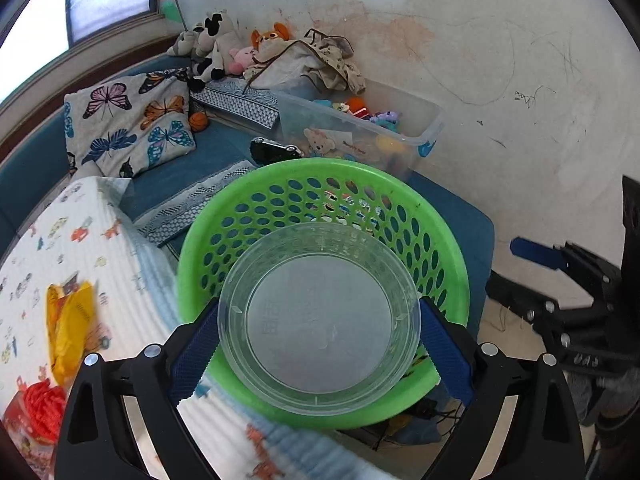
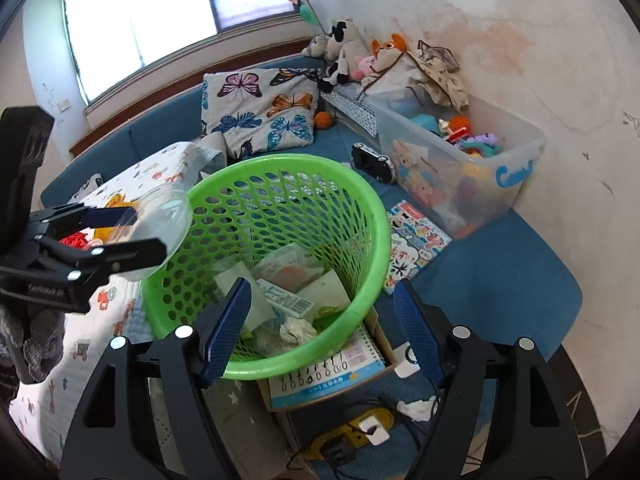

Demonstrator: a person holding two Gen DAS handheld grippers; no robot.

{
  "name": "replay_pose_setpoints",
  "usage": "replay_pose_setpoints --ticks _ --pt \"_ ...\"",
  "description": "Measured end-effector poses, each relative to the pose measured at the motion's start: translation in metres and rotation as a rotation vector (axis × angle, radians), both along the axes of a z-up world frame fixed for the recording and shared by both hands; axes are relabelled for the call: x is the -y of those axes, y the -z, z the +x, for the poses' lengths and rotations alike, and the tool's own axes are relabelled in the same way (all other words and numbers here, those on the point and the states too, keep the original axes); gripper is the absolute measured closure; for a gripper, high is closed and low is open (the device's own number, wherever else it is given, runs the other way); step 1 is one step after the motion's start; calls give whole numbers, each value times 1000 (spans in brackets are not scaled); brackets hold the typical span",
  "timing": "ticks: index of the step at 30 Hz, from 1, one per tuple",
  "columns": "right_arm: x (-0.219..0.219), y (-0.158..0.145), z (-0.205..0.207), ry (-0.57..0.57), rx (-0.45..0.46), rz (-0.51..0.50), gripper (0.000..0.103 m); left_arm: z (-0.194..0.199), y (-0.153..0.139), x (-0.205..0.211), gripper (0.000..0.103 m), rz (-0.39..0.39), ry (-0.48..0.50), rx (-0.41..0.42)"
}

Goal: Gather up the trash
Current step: 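Carry the clear round container over the green basket and release it with the left gripper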

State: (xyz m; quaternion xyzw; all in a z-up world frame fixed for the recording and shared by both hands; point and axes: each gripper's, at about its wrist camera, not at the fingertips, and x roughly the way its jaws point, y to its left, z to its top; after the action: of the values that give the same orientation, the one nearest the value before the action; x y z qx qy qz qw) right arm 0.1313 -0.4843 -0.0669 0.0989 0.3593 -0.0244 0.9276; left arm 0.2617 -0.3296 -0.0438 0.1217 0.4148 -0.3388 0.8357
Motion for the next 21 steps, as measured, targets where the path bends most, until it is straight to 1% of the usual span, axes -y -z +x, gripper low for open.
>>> replay_pose_setpoints --ticks 4,7,10,18,21 --pt "0 2 -4 3 -3 5 29 3 0 4 10 -21 -1 -24" --pt "-1 3 -6 0 -4 12 29 0 -1 -2 9 -59 5 -35" --pt "-5 2 -8 -5 -2 16 29 -2 -1 -13 9 -79 -5 -45" --pt "-32 -7 -11 -62 16 9 29 -27 -16 -60 9 -108 -54 17" --pt "-46 -12 -11 -87 28 7 27 -36 -20 -79 9 -116 -79 30"
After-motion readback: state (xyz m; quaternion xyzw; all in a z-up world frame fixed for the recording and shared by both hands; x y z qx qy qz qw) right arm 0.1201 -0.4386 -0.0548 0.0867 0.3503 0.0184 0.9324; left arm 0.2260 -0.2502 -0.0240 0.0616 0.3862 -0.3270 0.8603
